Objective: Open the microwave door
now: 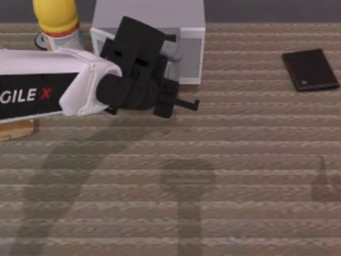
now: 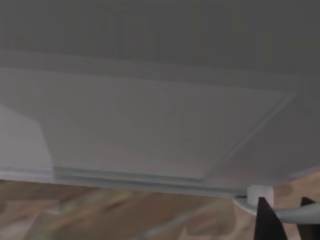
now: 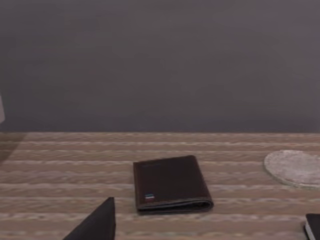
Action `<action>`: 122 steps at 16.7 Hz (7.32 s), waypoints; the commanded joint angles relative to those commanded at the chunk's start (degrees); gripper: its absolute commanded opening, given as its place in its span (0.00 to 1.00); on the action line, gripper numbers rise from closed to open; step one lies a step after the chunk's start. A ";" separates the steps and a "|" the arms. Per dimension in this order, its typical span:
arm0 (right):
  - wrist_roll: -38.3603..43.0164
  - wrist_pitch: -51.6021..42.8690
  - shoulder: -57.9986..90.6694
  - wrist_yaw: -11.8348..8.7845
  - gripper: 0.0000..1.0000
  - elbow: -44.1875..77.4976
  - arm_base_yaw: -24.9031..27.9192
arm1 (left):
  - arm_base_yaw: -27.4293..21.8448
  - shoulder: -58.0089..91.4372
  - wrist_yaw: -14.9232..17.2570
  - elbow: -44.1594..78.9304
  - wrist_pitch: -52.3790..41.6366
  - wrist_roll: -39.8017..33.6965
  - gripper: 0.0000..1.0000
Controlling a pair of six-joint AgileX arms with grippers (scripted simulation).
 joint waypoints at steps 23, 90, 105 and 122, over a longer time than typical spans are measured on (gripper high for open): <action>0.00 0.00 0.00 0.00 1.00 0.00 0.00 | -0.39 0.03 0.58 0.05 -0.03 -0.18 0.00; 0.00 0.00 0.00 0.00 1.00 0.00 0.00 | 2.54 -3.75 6.33 -4.62 1.26 7.15 0.00; 0.00 0.00 0.00 0.00 1.00 0.00 0.00 | 2.89 -3.93 6.74 -5.06 1.24 7.83 0.00; 0.00 0.00 0.00 0.00 1.00 0.00 0.00 | 3.66 -4.97 8.79 -6.06 1.36 9.96 0.00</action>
